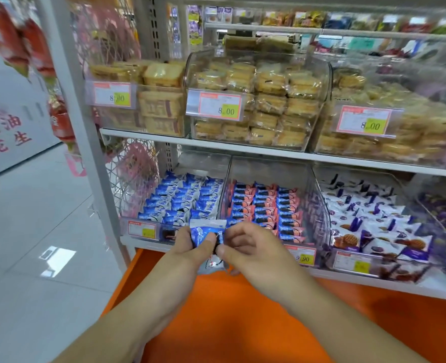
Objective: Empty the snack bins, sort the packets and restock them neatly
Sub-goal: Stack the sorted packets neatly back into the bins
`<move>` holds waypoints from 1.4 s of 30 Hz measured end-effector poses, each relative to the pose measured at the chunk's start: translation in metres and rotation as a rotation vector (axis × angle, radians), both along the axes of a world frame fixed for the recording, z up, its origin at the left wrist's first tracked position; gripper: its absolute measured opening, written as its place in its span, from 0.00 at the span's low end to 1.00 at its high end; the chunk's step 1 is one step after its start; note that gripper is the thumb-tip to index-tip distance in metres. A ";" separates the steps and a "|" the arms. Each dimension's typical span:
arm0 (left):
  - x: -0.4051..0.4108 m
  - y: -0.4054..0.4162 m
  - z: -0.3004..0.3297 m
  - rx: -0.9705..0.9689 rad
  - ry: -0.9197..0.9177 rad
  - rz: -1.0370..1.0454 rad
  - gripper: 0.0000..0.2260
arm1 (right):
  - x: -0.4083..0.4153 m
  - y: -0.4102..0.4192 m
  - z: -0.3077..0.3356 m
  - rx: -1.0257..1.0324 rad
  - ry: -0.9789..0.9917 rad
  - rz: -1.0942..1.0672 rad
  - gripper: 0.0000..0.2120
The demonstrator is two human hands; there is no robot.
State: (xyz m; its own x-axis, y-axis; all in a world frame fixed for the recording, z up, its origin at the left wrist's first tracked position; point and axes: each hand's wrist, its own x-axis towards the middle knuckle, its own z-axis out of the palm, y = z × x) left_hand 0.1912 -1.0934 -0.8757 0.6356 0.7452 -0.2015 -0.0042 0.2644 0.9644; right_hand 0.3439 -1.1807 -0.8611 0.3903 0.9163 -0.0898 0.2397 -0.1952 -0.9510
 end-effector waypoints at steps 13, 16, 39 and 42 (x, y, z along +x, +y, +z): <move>-0.016 0.007 0.019 0.013 -0.070 0.004 0.10 | -0.008 0.003 0.009 0.015 0.164 -0.003 0.08; -0.018 0.009 0.016 -0.011 -0.102 0.050 0.10 | -0.014 0.008 0.007 0.028 0.224 0.019 0.13; -0.079 0.198 -0.054 1.041 0.770 0.166 0.36 | 0.025 0.361 -0.042 -0.141 -0.759 -0.014 0.18; -0.081 0.197 -0.056 1.023 0.793 0.126 0.37 | 0.029 0.383 -0.052 -0.119 -0.825 -0.030 0.17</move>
